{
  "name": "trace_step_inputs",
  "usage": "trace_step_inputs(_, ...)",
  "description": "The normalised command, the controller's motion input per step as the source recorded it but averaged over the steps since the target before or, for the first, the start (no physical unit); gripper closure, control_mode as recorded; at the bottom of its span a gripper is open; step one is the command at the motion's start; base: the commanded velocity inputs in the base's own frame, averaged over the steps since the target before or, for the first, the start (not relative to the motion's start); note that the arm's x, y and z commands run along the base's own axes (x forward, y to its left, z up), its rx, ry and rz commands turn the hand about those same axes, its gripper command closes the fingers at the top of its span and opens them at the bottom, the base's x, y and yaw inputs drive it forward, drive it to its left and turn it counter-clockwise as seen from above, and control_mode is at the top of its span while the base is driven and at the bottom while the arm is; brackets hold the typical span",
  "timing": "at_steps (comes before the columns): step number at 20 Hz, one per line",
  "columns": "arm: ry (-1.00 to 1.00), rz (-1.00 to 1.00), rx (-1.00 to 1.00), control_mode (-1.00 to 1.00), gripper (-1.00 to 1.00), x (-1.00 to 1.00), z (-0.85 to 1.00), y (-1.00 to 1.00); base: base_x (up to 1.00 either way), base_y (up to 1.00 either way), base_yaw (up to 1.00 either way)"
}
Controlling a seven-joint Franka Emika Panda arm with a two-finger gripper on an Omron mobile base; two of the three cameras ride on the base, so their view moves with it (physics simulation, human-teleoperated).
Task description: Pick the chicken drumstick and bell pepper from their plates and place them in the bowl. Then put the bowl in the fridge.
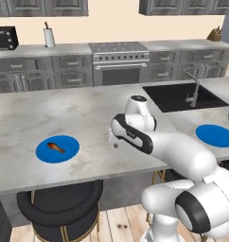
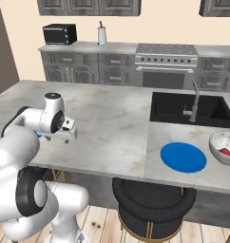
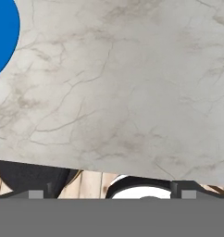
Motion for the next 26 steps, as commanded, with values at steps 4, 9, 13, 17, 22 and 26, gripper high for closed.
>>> trace_step_inputs(4, 0.00, 0.00, 0.00, 1.00, -1.00, 0.00, 0.00, 0.00, 0.00, 0.00, 0.00)
trace_step_inputs(9, 0.00, 0.00, 0.00, 1.00, -1.00, 0.00, 0.00, 0.00, 0.00, 0.00, 0.00)
trace_step_inputs(13, 0.00, 0.00, 0.00, 1.00, -1.00, 0.00, 0.00, 0.00, 0.00, 0.00, 0.00)
trace_step_inputs(17, 0.00, 0.00, 0.00, -1.00, -1.00, 0.00, 0.00, 0.00, 0.00, 0.00, 0.00)
trace_step_inputs(22, 0.00, 0.00, 0.00, -1.00, -1.00, 0.00, 0.00, 0.00, 0.00, 0.00, 0.00)
trace_step_inputs(26, -0.02, 0.01, -0.02, -1.00, -1.00, -0.07, 0.00, 0.00, 0.00, 0.00, 0.00)
